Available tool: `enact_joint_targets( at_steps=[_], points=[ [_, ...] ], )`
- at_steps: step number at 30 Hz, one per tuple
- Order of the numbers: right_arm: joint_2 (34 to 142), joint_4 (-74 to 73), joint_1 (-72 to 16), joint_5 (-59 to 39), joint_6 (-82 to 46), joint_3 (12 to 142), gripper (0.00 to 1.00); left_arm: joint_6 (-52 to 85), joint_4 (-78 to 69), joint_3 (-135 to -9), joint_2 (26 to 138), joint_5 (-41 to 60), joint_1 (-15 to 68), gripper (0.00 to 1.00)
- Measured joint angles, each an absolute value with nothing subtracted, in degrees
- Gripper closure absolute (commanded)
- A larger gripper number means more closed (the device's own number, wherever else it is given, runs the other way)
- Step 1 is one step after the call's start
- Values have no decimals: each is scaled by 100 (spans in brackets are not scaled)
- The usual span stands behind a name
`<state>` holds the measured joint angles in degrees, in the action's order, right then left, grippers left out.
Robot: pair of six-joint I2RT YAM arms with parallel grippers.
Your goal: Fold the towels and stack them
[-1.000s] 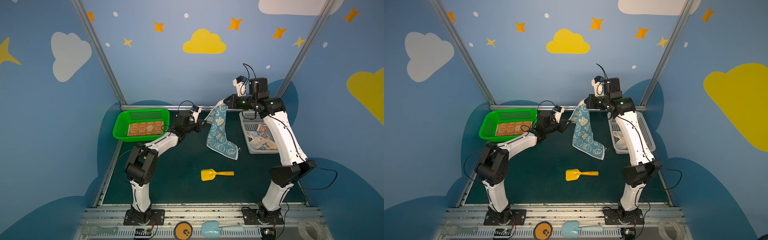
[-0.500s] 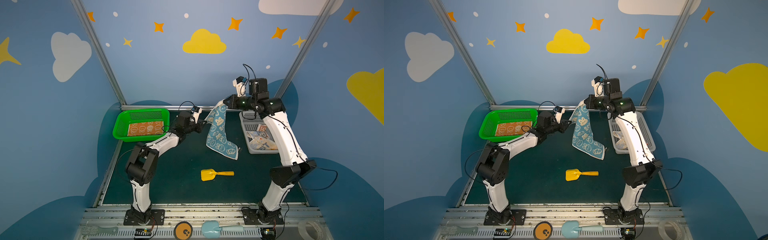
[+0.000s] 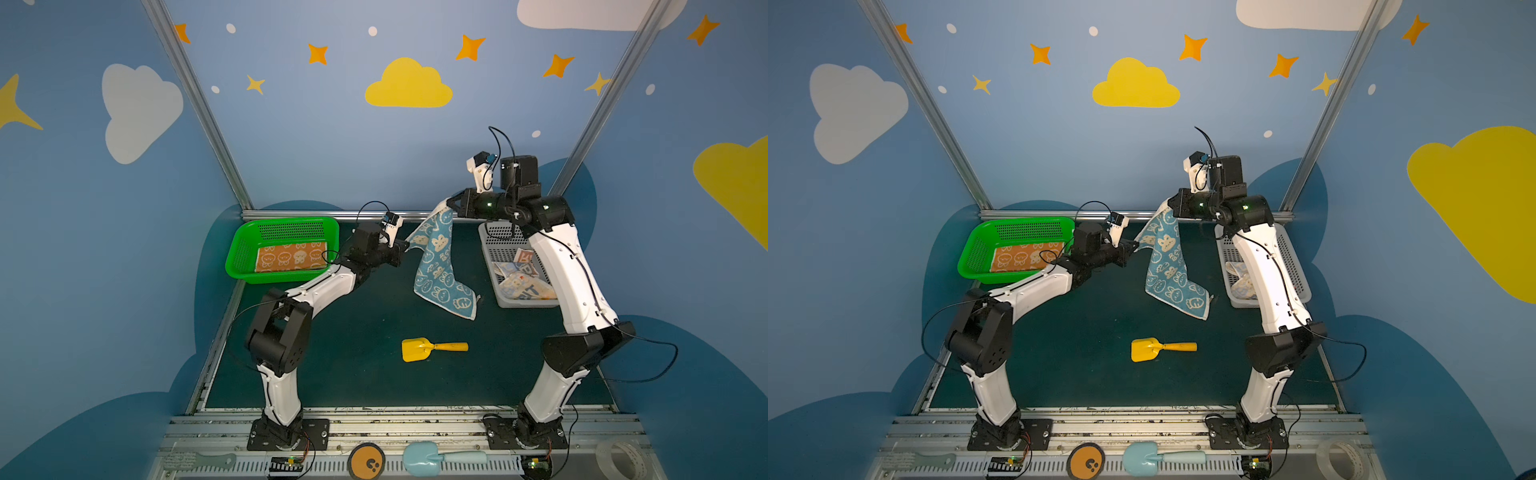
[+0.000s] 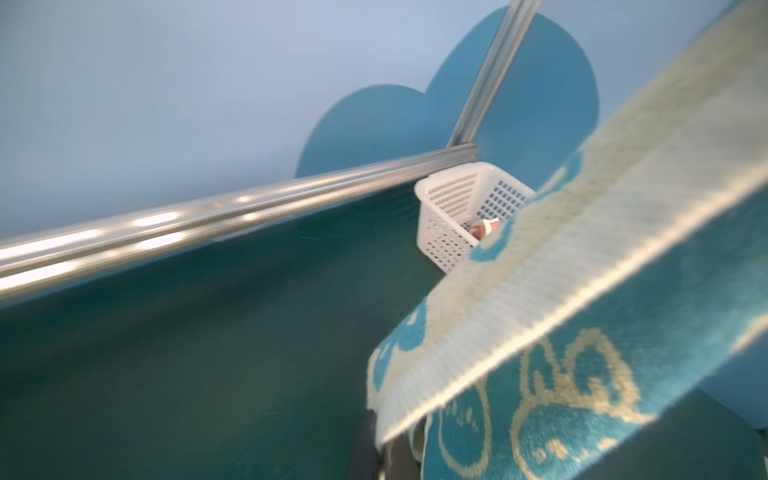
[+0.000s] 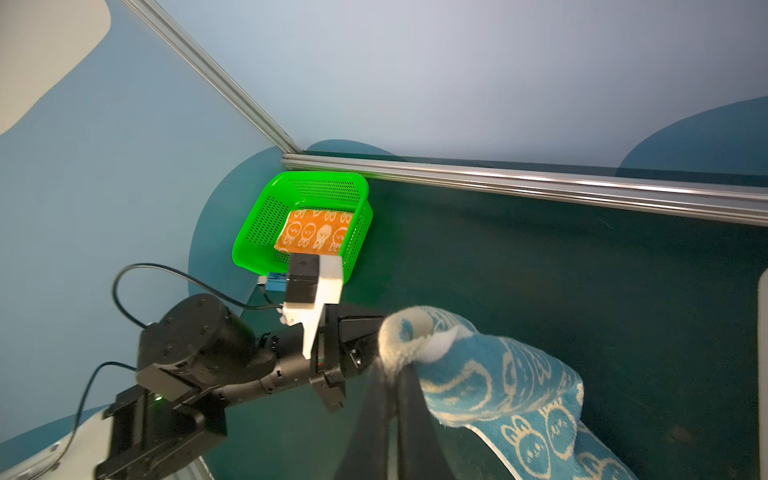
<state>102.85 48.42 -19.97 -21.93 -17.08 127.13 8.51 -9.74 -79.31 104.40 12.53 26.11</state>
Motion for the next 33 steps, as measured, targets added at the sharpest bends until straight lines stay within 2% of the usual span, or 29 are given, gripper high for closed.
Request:
enact_joint_targets(
  at_steps=[11, 27, 33],
  points=[
    [9155, 4169, -2139, -2394, -1573, 12046, 100, -126, 679, -9238, 8350, 185, 2418, 97],
    [7140, 3273, -2893, -2689, -888, 10302, 100, -482, 1986, -8912, 6125, -239, 3175, 97],
    [6993, 3076, -2932, -2534, -878, 10239, 100, -462, 1992, -8941, 6193, -309, 3223, 97]
  ],
)
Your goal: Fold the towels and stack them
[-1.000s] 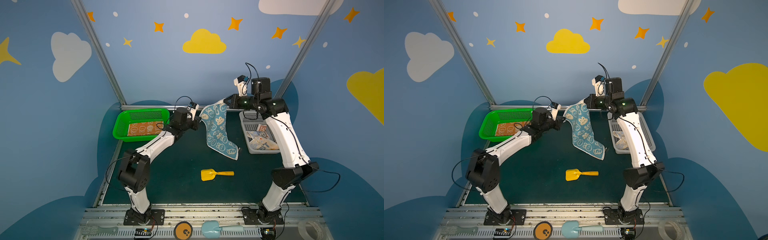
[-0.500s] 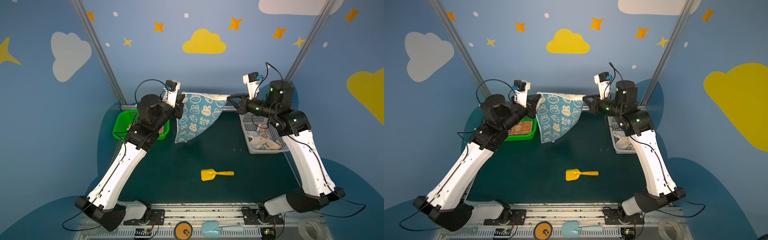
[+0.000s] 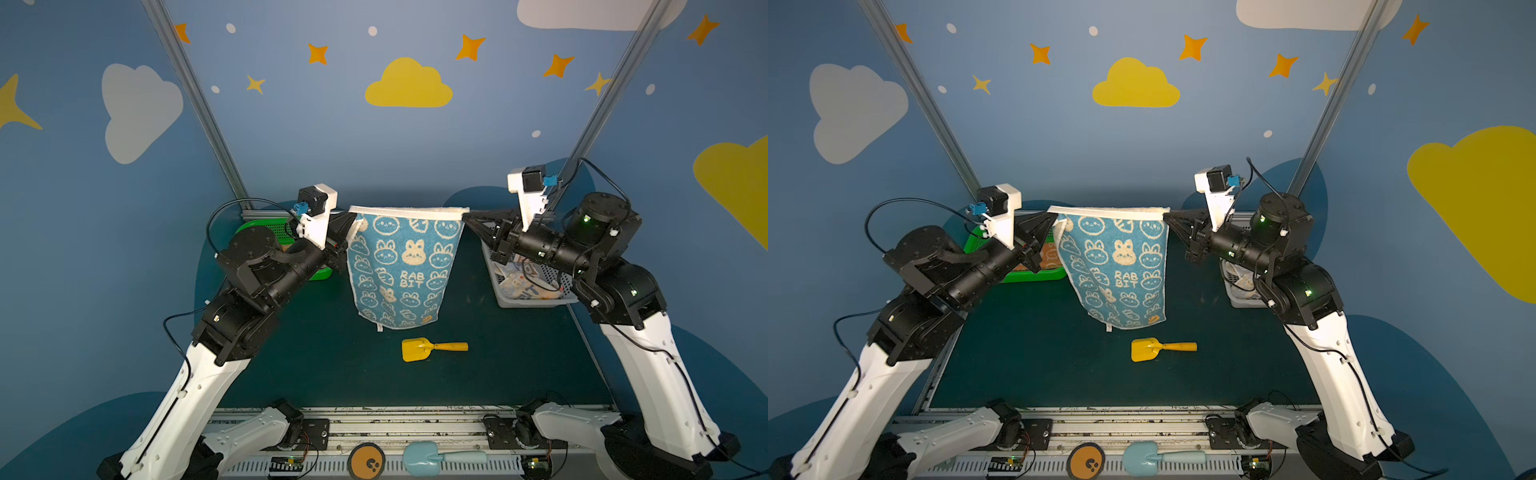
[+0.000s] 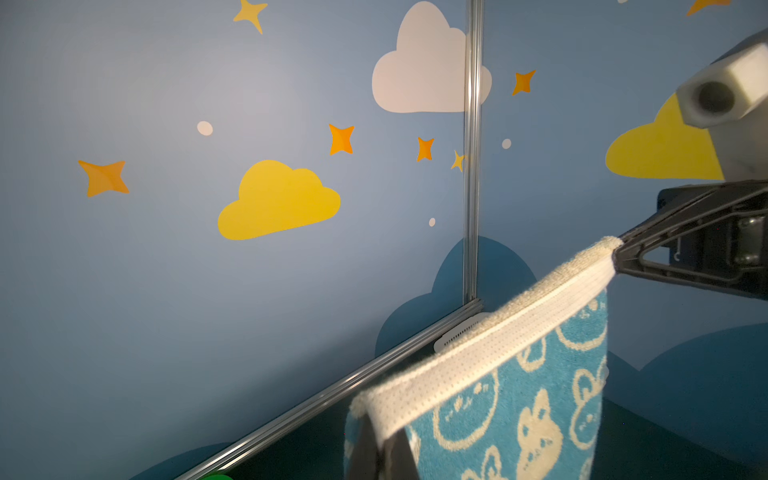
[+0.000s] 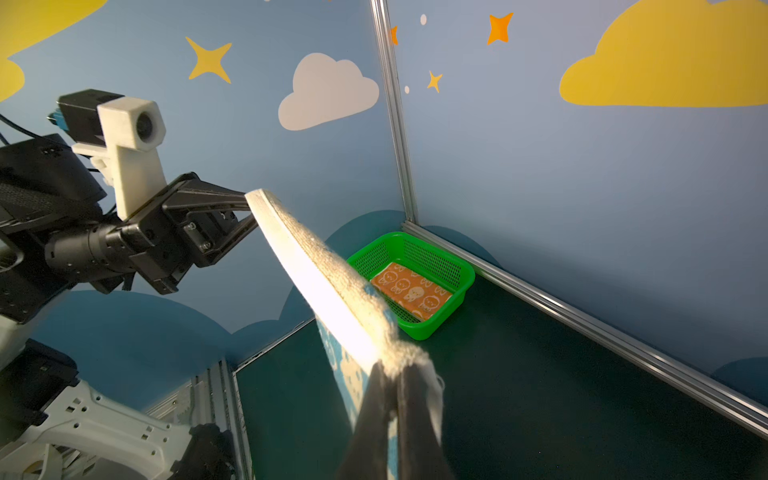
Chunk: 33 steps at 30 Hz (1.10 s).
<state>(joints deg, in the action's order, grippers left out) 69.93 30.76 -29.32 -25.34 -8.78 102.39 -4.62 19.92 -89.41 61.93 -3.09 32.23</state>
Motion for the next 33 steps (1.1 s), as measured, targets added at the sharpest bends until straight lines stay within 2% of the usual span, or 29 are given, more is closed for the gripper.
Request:
enact_joint_targets(
  at_steps=[4, 13, 19, 25, 33],
  points=[
    [7544, 3186, -2805, -2196, -917, 10567, 100, -475, 1940, -9124, 6928, -397, 3089, 97],
    [10047, 3498, -2056, -2082, -1347, 11456, 100, -220, 1903, -9797, 9452, 141, 2005, 97],
    [11393, 3787, -1820, -2311, -1623, 12081, 100, -56, 2067, -11100, 10916, 753, 1559, 97],
    [12140, 3839, -1732, -2467, -1758, 12582, 100, -38, 2161, -11931, 11762, 1072, 1411, 97],
    [12962, 3839, -1627, -2565, -1817, 12862, 100, -89, 2362, -12123, 12529, 1100, 1345, 97]
  ],
)
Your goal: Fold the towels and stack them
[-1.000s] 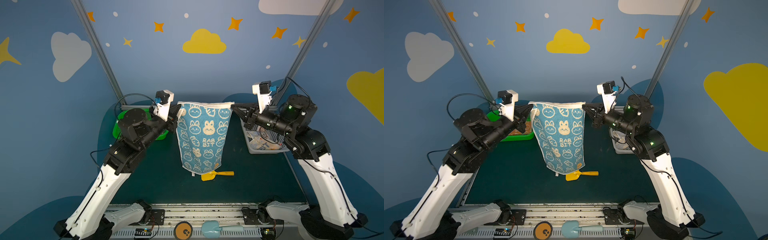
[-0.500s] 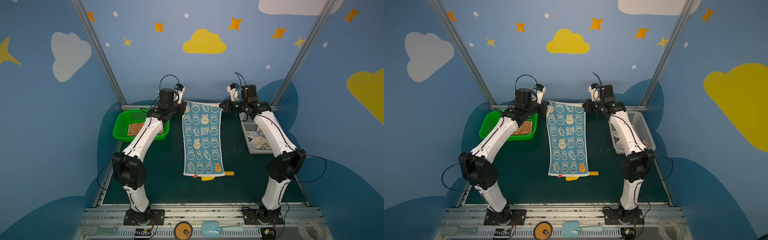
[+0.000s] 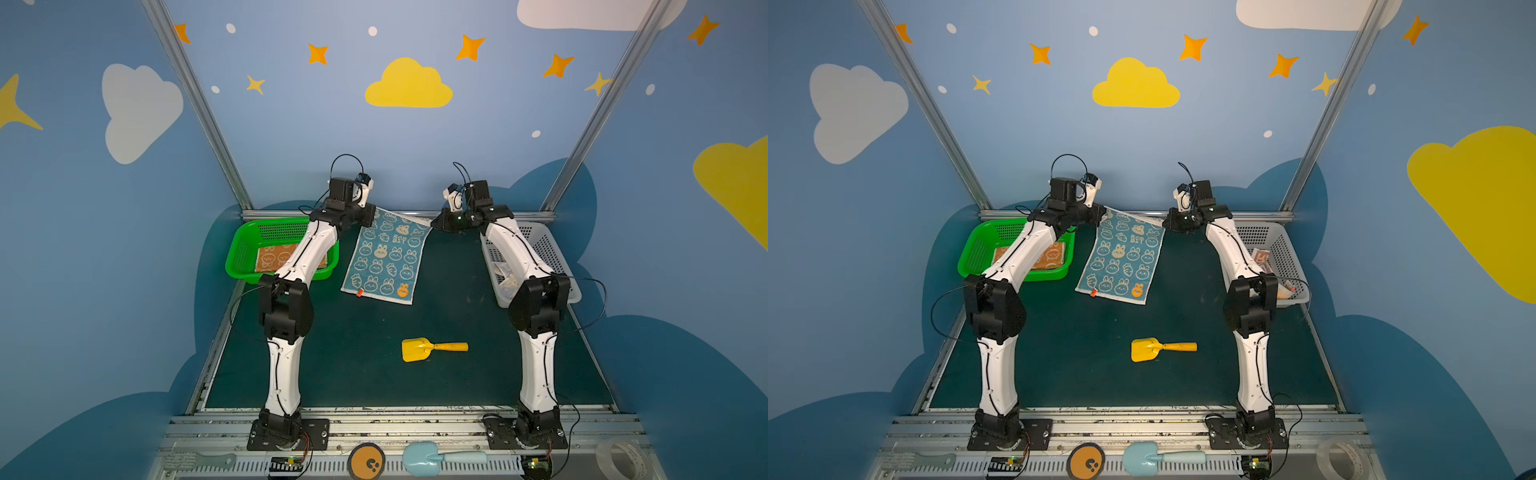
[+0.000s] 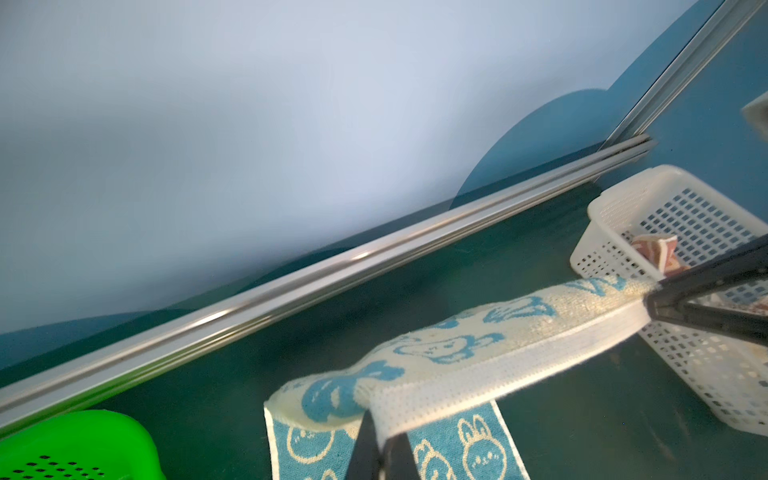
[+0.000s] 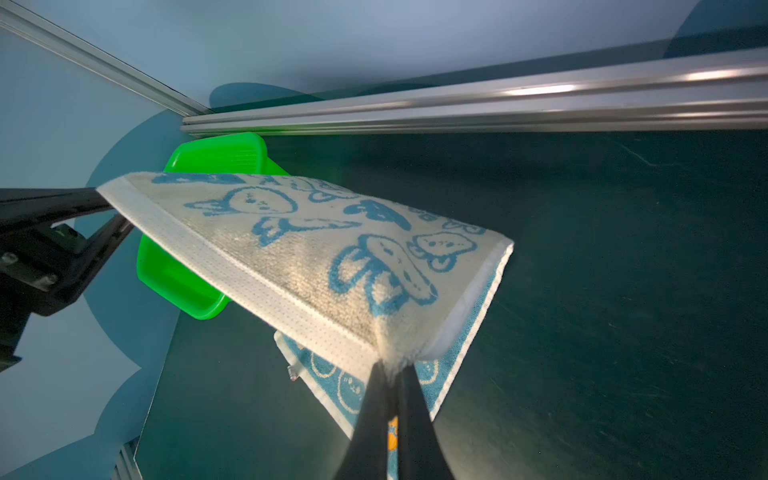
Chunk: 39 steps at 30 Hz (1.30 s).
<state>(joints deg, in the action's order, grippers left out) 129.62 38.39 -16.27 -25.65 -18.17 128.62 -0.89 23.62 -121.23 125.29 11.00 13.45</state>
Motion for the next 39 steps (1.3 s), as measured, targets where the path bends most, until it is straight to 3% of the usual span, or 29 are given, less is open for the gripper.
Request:
enact_joint_targets(
  at_steps=[12, 27, 39],
  points=[
    [13493, 3920, -1584, -2943, -1844, 13144, 100, -244, 2711, -12070, 12682, 1055, 1245, 97],
    [12366, 4128, -1570, -2801, -1695, 13281, 100, 51, 2657, -11382, 11085, 1223, 1378, 97],
    [12967, 4797, -1251, -2620, -1459, 14376, 100, 281, 2860, -11316, 11085, 1203, 1776, 97]
  ],
)
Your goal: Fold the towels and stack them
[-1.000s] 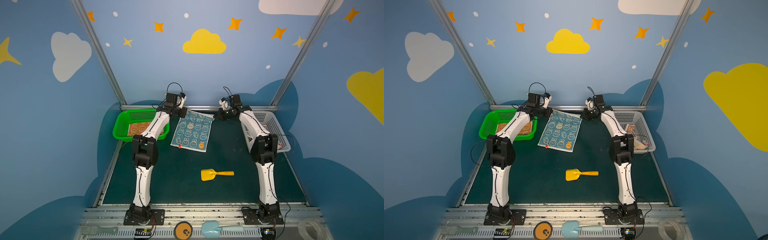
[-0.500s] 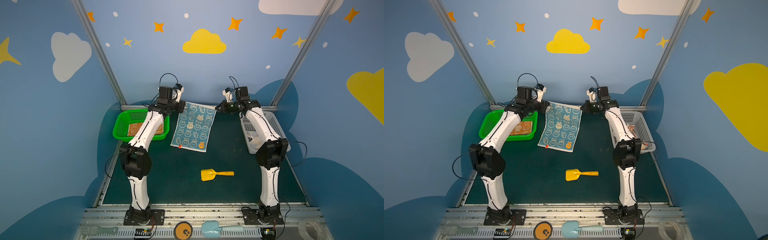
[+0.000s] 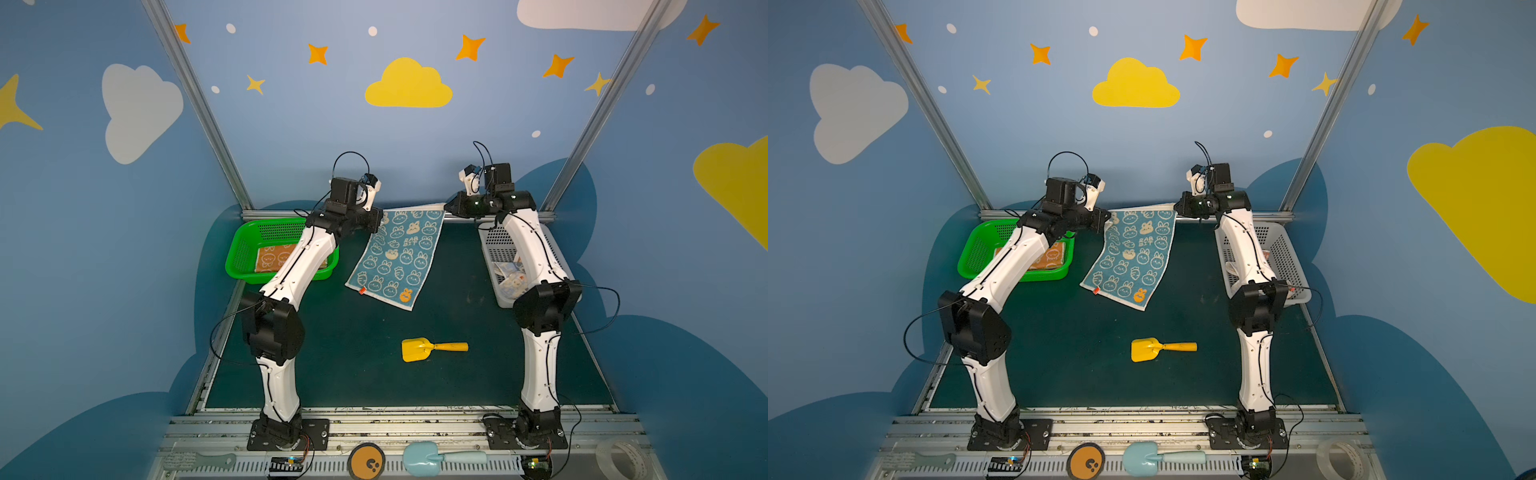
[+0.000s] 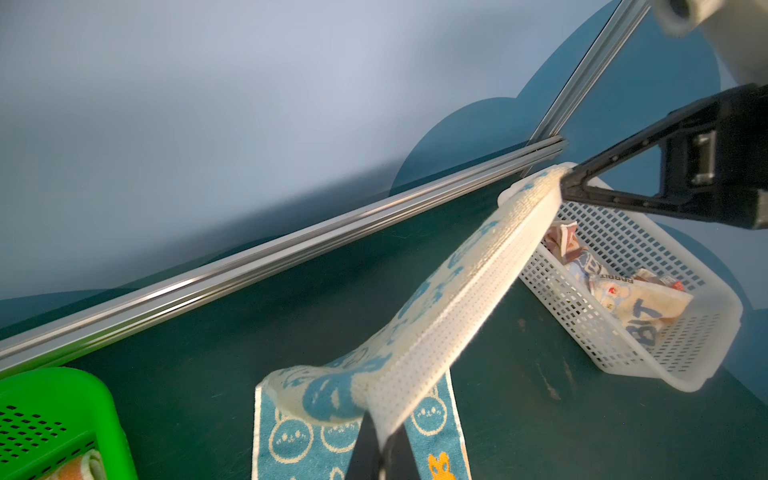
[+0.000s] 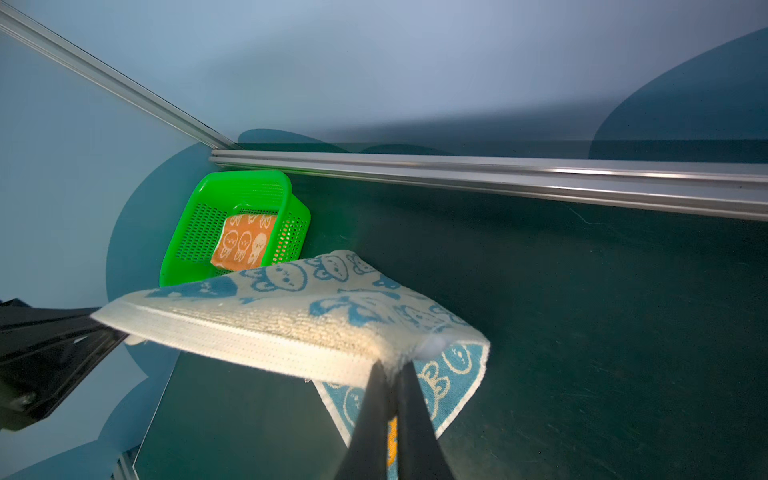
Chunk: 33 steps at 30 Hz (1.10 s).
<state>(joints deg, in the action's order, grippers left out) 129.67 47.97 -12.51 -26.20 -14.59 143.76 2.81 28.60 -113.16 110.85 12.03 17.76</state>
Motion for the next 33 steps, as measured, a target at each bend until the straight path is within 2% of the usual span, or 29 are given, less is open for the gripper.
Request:
enact_joint_targets(
  at_steps=[9, 23, 27, 33],
  points=[
    [13780, 4838, -1249, -2731, -1400, 15349, 100, 615, 3496, -12401, 11513, 1157, 1804, 97],
    [14020, 4615, -816, -2976, -1529, 15386, 100, 941, 4313, -13705, 12285, 698, 2386, 97],
    [13694, 4694, -792, -2989, -1516, 15218, 100, 823, 4342, -13716, 12239, 429, 2410, 97],
    [11867, 4552, -832, -2982, -1472, 13572, 100, 510, 4421, -13332, 11487, 259, 2394, 97]
  ],
)
